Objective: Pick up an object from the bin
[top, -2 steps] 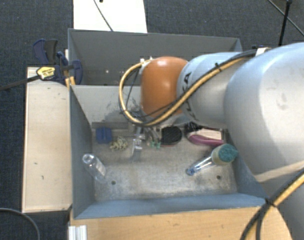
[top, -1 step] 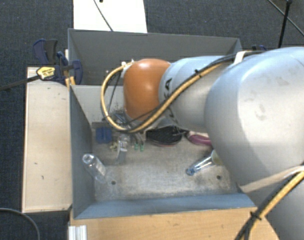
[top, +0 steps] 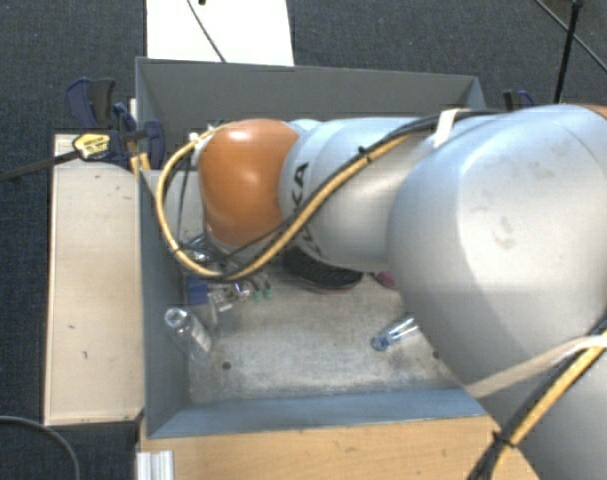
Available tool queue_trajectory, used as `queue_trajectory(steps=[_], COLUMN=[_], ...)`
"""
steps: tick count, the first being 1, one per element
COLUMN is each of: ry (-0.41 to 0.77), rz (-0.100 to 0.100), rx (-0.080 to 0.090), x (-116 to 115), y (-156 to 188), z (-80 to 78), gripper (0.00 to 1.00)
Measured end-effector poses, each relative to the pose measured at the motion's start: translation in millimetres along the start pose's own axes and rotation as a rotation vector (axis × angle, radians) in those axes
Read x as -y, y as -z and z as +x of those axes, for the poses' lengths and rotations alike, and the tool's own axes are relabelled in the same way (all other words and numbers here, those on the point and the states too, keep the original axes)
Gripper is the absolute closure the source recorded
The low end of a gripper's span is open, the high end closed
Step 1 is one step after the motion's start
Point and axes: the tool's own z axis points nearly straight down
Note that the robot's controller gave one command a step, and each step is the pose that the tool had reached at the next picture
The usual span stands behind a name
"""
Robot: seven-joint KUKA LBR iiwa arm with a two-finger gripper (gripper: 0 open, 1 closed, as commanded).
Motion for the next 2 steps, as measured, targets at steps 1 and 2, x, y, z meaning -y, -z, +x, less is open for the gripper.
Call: queue_trajectory(steps=[1,2], ry=[-0.007,-0.024], rz=[0.001,0.001], rx=[-0.001,0.006], x=[1.7,1.1], y=[0.4,122.5], z=[0.0,6.7], gripper=[1.00,1.00])
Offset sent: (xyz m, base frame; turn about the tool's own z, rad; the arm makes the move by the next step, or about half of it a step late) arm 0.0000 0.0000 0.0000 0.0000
